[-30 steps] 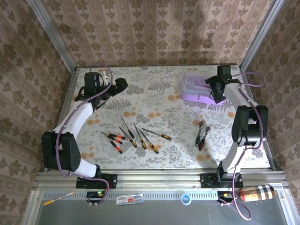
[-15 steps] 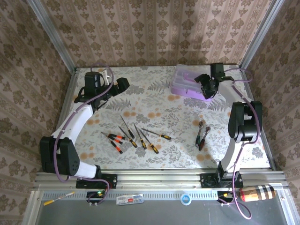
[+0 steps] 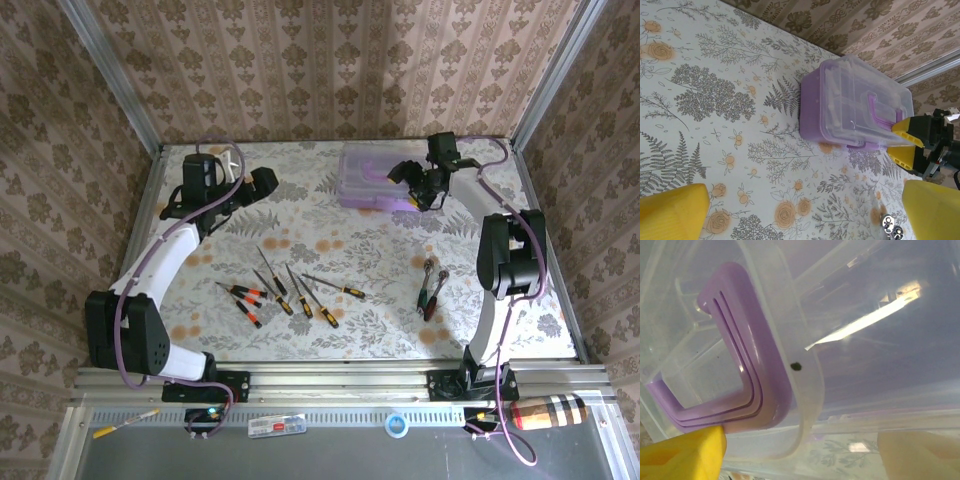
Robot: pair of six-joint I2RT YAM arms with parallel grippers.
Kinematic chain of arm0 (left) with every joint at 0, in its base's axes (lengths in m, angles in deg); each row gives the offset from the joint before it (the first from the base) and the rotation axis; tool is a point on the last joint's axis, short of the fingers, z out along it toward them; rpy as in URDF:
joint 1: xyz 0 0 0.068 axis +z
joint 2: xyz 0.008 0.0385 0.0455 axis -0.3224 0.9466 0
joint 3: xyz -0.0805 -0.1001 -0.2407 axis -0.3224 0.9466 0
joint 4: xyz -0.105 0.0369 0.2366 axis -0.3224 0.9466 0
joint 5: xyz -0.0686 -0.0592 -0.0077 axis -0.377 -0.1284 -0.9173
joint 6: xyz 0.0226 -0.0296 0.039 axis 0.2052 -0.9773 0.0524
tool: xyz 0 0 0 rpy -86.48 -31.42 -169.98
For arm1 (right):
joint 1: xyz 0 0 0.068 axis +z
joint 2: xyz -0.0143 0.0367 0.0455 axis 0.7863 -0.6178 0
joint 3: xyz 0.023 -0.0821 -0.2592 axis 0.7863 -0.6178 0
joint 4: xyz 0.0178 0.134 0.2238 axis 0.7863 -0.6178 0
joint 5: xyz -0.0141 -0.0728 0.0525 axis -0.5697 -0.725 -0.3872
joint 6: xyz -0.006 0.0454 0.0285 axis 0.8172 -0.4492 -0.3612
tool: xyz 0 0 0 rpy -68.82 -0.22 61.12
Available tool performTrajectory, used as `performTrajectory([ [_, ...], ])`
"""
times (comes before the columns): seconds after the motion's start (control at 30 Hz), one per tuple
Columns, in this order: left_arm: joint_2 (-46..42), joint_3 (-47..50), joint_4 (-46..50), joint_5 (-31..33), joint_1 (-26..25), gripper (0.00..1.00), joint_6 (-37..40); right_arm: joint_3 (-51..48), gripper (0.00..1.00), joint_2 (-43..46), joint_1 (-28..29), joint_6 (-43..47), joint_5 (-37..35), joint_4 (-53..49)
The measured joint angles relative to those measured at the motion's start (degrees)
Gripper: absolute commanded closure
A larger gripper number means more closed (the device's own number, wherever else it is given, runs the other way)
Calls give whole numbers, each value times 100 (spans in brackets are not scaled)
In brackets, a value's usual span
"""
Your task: Pack the tool kit
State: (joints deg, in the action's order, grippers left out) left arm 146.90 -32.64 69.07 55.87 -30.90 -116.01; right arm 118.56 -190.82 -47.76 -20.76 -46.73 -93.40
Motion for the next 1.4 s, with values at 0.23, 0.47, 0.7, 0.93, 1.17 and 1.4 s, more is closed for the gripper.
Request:
performTrajectory([
  [0.23,35,-114,192,131,-232,0,166,195,16,11,-157,905,-39,-557],
  [0.47,439,-868,566,393,-680,0,382,516,12,-7,-278,1692,-365,-1187],
  [0.7,1991,-2868,846,905,-1517,0,835,688,12,-31,-293,2065,-704,-1438],
  [0.93,4030,-5112,1593,835,-1906,0,1582,129,11,275,-304,1762,-625,-935],
  [1.17,5335,-6568,2358,702,-2026,0,1998,-402,11,557,-319,1432,-461,-461],
  [1.4,5595,-6891,2559,522,-2127,0,2057,-393,12,487,-319,1266,-254,-391],
])
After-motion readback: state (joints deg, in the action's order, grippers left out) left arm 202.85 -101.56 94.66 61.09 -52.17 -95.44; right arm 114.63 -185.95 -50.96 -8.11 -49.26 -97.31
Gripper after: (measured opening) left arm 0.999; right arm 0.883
